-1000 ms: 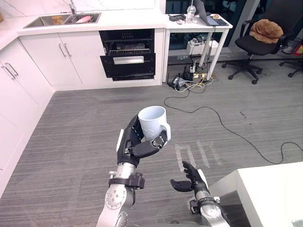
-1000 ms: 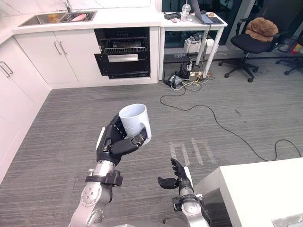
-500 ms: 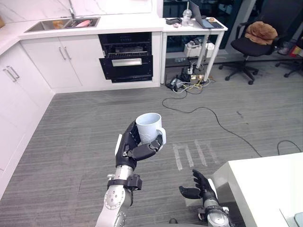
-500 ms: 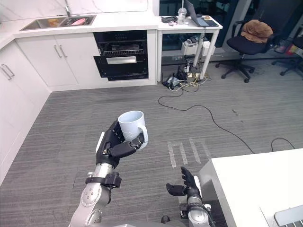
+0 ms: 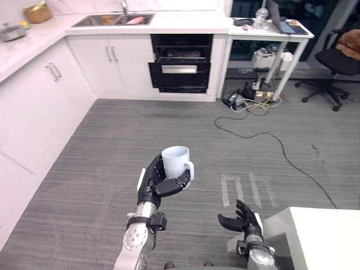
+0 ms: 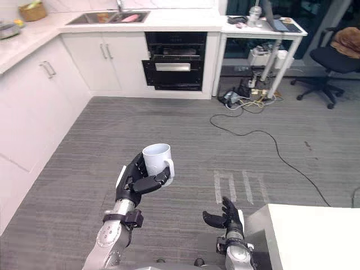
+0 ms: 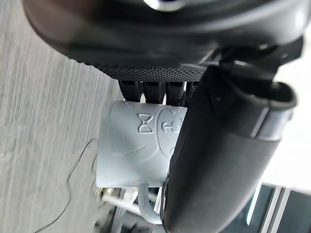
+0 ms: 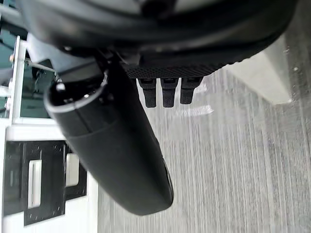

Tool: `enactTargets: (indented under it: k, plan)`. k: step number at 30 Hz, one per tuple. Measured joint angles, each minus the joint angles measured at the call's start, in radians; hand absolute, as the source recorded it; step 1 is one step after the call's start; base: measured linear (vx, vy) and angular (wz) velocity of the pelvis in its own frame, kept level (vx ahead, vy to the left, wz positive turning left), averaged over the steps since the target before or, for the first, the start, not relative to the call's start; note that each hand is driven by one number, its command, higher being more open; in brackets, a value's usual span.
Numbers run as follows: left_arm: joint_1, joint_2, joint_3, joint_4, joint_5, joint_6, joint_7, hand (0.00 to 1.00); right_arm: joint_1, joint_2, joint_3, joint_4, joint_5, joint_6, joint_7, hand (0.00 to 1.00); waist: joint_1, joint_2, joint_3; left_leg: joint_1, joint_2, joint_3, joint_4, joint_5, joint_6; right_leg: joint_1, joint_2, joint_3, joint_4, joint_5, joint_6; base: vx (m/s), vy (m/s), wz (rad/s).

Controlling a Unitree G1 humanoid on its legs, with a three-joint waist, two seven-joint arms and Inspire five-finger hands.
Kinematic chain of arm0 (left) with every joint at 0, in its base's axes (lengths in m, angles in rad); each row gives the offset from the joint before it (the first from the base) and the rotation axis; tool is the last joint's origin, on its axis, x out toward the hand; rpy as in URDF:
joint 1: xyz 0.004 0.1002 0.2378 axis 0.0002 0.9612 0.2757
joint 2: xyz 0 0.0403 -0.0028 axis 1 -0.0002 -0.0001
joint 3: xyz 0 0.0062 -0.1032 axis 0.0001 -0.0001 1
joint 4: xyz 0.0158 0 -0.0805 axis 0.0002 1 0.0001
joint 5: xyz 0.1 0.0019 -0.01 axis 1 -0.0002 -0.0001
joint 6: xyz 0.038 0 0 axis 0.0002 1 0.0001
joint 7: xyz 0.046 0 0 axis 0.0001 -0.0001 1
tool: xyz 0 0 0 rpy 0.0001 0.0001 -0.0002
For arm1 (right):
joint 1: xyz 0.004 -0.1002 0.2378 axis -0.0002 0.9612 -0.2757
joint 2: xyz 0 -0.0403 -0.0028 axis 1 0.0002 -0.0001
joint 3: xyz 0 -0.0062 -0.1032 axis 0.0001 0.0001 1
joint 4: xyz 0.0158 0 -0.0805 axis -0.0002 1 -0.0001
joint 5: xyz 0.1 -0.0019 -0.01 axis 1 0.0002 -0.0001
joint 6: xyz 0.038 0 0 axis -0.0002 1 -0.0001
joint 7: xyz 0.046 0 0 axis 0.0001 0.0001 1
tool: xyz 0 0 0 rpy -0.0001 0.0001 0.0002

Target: Walk over to the sink, pick up the cup, carry it to the dishwasher, place the cup inside the dishwasher, then close the dishwasher door

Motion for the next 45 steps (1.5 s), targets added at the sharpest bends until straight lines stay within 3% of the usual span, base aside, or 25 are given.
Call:
enactTargets:
  k: [2,4,7,10,14,16,17,18,19,20,22,24,26,27,28,30,32,34,36,39,40,41,42,43,45]
  plan:
    - [-0.001,-0.012,0.017,-0.006,-0.001,0.000,0.002,0.30,-0.001,0.000,0.001,-0.029,0.005,-0.001,-0.010,0.90,-0.001,0.003,0.024,-0.046,0.022,0.043,0.071,-0.032,-0.003,0.000,-0.006,-0.047,0.020,-0.009,-0.008,-0.11,-0.008,0.75]
    - [0.000,-0.026,0.031,-0.006,-0.001,0.000,0.015,0.30,-0.009,-0.003,0.002,-0.050,0.009,-0.001,-0.021,0.90,0.001,0.005,0.044,-0.069,0.086,0.205,0.112,-0.036,-0.007,-0.002,-0.022,-0.103,0.064,-0.046,-0.001,-0.04,-0.003,0.74]
    - [0.001,-0.030,0.035,-0.008,-0.001,-0.001,0.017,0.30,-0.025,-0.012,0.012,-0.068,0.011,-0.005,-0.035,0.90,0.013,0.005,0.044,-0.074,0.114,0.321,0.135,-0.039,0.005,-0.021,-0.066,-0.139,0.142,-0.103,0.024,0.10,0.080,0.50]
    - [0.007,-0.031,0.035,-0.026,-0.001,-0.001,0.017,0.30,-0.052,-0.011,0.022,-0.073,0.027,-0.011,-0.035,0.90,0.027,0.004,0.043,-0.076,0.079,0.320,0.137,-0.051,0.017,-0.034,-0.106,-0.143,0.181,-0.140,0.054,0.14,0.125,0.13]
    - [0.021,-0.038,0.013,-0.069,0.000,-0.001,0.014,0.30,-0.076,-0.008,0.038,-0.075,0.025,-0.011,-0.034,0.90,0.028,-0.008,0.048,-0.063,0.015,0.311,0.236,-0.167,0.047,-0.070,-0.218,-0.130,0.415,-0.248,0.124,0.24,0.184,0.24]
    - [0.020,-0.035,0.000,-0.087,0.000,-0.001,0.011,0.30,-0.081,-0.002,0.037,-0.075,0.022,-0.011,-0.033,0.90,0.018,-0.011,0.050,-0.039,-0.015,0.289,0.241,-0.183,0.060,-0.124,-0.258,-0.101,0.598,-0.243,0.127,0.31,0.219,0.50]
    - [0.021,-0.026,-0.010,-0.110,0.000,-0.001,0.004,0.30,-0.082,0.009,0.037,-0.076,0.016,-0.009,-0.033,0.90,0.010,-0.037,0.061,0.012,-0.044,0.249,0.220,-0.194,0.076,-0.183,-0.278,-0.027,0.783,-0.181,0.105,0.34,0.176,0.73]
    - [0.021,-0.020,-0.010,-0.114,0.000,-0.001,0.001,0.30,-0.081,0.013,0.037,-0.076,0.013,-0.009,-0.033,0.90,0.004,-0.040,0.063,0.029,-0.045,0.230,0.210,-0.197,0.079,-0.207,-0.272,0.000,0.840,-0.130,0.087,0.35,0.114,0.91]
    - [0.021,-0.010,-0.014,-0.114,0.001,-0.002,0.000,0.30,-0.073,0.016,0.041,-0.080,-0.002,-0.010,-0.030,0.90,-0.010,-0.031,0.064,0.057,-0.035,0.192,0.186,-0.201,0.085,-0.244,-0.234,0.045,0.898,-0.171,0.086,0.33,0.055,0.76]
    - [0.016,-0.001,-0.014,-0.114,0.000,-0.008,0.005,0.30,-0.067,0.016,0.049,-0.103,-0.005,-0.010,-0.027,0.90,-0.008,-0.037,0.062,0.085,-0.025,0.168,0.153,-0.201,0.085,-0.284,-0.181,0.079,0.887,-0.232,0.073,0.32,0.036,0.66]
    - [0.015,0.008,-0.016,-0.113,0.000,-0.014,0.014,0.30,-0.065,0.017,0.058,-0.134,-0.005,-0.011,-0.024,0.90,-0.008,-0.030,0.067,0.137,-0.013,0.150,0.100,-0.205,0.079,-0.354,-0.123,0.089,0.814,-0.273,0.042,0.31,0.006,0.30]
    - [0.005,0.011,-0.024,-0.108,0.000,-0.014,0.015,0.30,-0.067,0.016,0.058,-0.146,-0.004,-0.013,-0.021,0.90,-0.018,-0.017,0.071,0.182,0.009,0.128,0.060,-0.215,0.068,-0.417,-0.069,0.069,0.656,-0.264,0.043,0.39,-0.039,0.44]
    - [-0.012,0.015,-0.038,-0.101,0.001,-0.021,0.015,0.30,-0.065,0.012,0.059,-0.147,-0.004,-0.013,-0.022,0.90,-0.034,-0.026,0.068,0.212,0.013,0.111,0.044,-0.241,0.032,-0.438,-0.041,0.059,0.431,-0.101,0.021,0.56,-0.077,0.65]
    - [-0.021,0.008,-0.053,-0.067,0.001,-0.023,0.016,0.30,-0.059,-0.008,0.065,-0.141,-0.004,-0.011,-0.024,0.90,-0.038,0.007,0.059,0.235,0.039,0.103,0.050,-0.264,0.016,-0.426,-0.028,0.043,0.443,-0.006,0.013,0.52,-0.063,0.30]
    - [-0.020,-0.001,-0.058,-0.054,0.001,-0.019,0.016,0.30,-0.060,-0.014,0.067,-0.142,-0.004,-0.009,-0.022,0.90,-0.033,0.029,0.048,0.234,0.065,0.113,0.070,-0.258,0.002,-0.413,-0.014,0.031,0.445,-0.026,0.000,0.53,-0.069,0.20]
    - [-0.027,-0.012,-0.059,-0.034,0.001,-0.016,0.014,0.30,-0.051,-0.018,0.071,-0.165,-0.004,-0.006,-0.019,0.90,-0.040,0.045,0.055,0.198,0.086,0.119,0.228,-0.239,-0.031,-0.340,0.007,0.009,0.412,-0.061,-0.012,0.51,-0.099,0.10]
    - [0.000,-0.048,-0.055,-0.043,0.001,-0.013,0.012,0.30,0.025,-0.014,0.108,-0.277,-0.003,-0.004,-0.020,0.90,-0.025,0.055,0.066,0.044,0.146,0.135,0.728,-0.095,-0.061,-0.161,0.040,0.009,0.323,-0.086,-0.034,0.51,-0.095,-0.02]
    - [0.025,-0.059,-0.056,-0.085,0.001,-0.016,0.008,0.30,0.049,-0.010,0.126,-0.358,-0.002,-0.010,-0.023,0.90,-0.004,0.054,0.068,-0.083,0.206,0.184,0.965,-0.129,-0.049,-0.055,0.054,0.031,0.250,-0.097,-0.040,0.46,-0.017,-0.27]
    - [0.037,-0.065,-0.064,-0.118,0.001,-0.020,-0.008,0.30,0.047,-0.002,0.125,-0.402,0.000,-0.031,-0.035,0.90,0.015,0.042,0.075,-0.198,0.230,0.217,0.987,-0.194,-0.009,0.020,0.053,0.056,0.186,-0.112,-0.033,0.39,0.037,-0.31]
    - [0.038,-0.070,-0.063,-0.118,0.001,-0.021,-0.013,0.30,-0.001,-0.007,0.121,-0.364,0.002,-0.036,-0.039,0.90,0.048,0.037,0.077,-0.297,0.158,0.203,0.698,-0.240,0.014,0.094,0.012,0.101,0.153,-0.166,-0.016,0.32,0.174,-0.35]
    - [0.038,-0.068,-0.063,-0.116,0.001,-0.021,-0.014,0.30,-0.025,-0.013,0.113,-0.324,0.004,-0.036,-0.040,0.90,0.048,0.035,0.076,-0.311,0.105,0.166,0.494,-0.211,-0.006,0.109,-0.017,0.109,0.150,-0.188,0.008,0.34,0.267,-0.19]
    - [0.037,-0.069,-0.060,-0.115,0.002,-0.021,-0.014,0.30,-0.042,-0.017,0.102,-0.278,0.004,-0.036,-0.041,0.90,0.051,0.035,0.076,-0.314,0.077,0.153,0.347,-0.111,-0.006,0.131,-0.037,0.121,0.143,-0.214,0.032,0.46,0.362,-0.24]
    - [0.038,-0.068,-0.056,-0.113,0.002,-0.021,-0.014,0.30,-0.047,-0.019,0.098,-0.253,0.004,-0.035,-0.041,0.90,0.058,0.028,0.075,-0.303,0.066,0.158,0.314,-0.041,-0.005,0.141,-0.049,0.133,0.140,-0.223,0.046,0.42,0.318,-0.31]
    - [0.035,-0.063,-0.049,-0.114,0.002,-0.021,-0.010,0.30,-0.054,-0.017,0.097,-0.215,0.004,-0.031,-0.044,0.90,0.061,0.017,0.066,-0.289,0.038,0.175,0.314,0.022,0.043,0.162,-0.075,0.154,0.132,-0.233,0.073,0.38,0.269,-0.18]
    - [0.017,-0.059,-0.031,-0.114,0.002,-0.021,0.002,0.30,-0.058,-0.015,0.096,-0.192,0.005,-0.023,-0.048,0.90,0.056,0.000,0.065,-0.325,0.020,0.192,0.411,-0.060,0.076,0.165,-0.108,0.166,0.141,-0.235,0.077,0.50,0.325,-0.11]
